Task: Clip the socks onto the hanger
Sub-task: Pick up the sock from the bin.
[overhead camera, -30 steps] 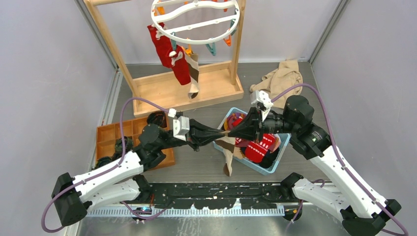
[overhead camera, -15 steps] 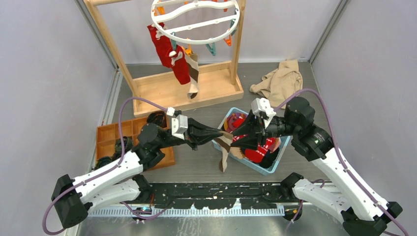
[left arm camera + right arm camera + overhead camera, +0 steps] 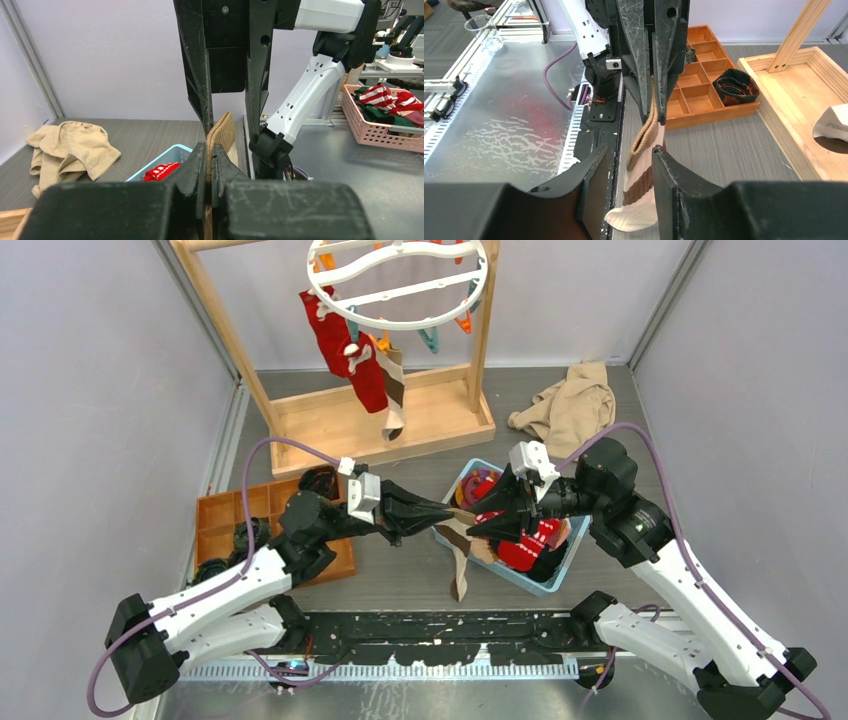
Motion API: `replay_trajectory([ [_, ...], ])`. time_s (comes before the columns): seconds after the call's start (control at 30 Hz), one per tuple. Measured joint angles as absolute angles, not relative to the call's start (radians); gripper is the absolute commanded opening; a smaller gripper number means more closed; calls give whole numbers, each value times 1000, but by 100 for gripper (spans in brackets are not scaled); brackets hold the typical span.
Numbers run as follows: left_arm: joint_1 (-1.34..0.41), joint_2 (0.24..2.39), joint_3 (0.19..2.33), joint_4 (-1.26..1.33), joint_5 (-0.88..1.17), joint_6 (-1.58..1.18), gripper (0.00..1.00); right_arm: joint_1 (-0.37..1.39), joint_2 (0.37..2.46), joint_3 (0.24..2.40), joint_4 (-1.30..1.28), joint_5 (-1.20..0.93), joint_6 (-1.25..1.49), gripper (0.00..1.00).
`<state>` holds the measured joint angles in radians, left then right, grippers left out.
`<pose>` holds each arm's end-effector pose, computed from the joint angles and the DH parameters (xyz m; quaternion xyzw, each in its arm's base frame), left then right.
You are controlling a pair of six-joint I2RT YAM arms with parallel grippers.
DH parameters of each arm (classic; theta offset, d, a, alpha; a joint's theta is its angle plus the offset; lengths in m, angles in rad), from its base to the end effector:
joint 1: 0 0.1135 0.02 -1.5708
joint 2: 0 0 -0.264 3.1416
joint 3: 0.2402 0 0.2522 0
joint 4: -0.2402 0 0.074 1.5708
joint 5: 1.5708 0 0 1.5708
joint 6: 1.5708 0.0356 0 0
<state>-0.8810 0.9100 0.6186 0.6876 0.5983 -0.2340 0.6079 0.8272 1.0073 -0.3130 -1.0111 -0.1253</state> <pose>0.1151 -0.1711 0.3489 0.4009 0.4240 -0.5594 0.5886 0.1171 0.1182 0.3984 -0.5337 0.5003 0.4916 0.4724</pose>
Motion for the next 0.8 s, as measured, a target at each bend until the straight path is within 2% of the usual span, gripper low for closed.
replay_trajectory([
  [0.13, -881, 917, 619, 702, 603, -238, 0, 612, 832, 994, -305, -1000, -125, 39],
  [0.37, -876, 920, 619, 707, 604, -253, 0, 614, 832, 988, -291, -992, -116, 9],
  [0.43, -875, 922, 619, 708, 604, -256, 0, 614, 832, 988, -290, -993, -113, 2],
  [0.5, -873, 926, 618, 710, 604, -258, 2, 614, 832, 988, -287, -994, -110, 1],
  [0.63, -869, 933, 618, 720, 595, -270, 29, 615, 832, 988, -284, -1001, -109, 1],
  [0.7, -869, 941, 617, 727, 582, -284, 51, 616, 832, 988, -284, -1011, -109, 1],
  [0.8, -868, 970, 617, 735, 556, -309, 55, 621, 832, 986, -283, -1024, -109, 1],
])
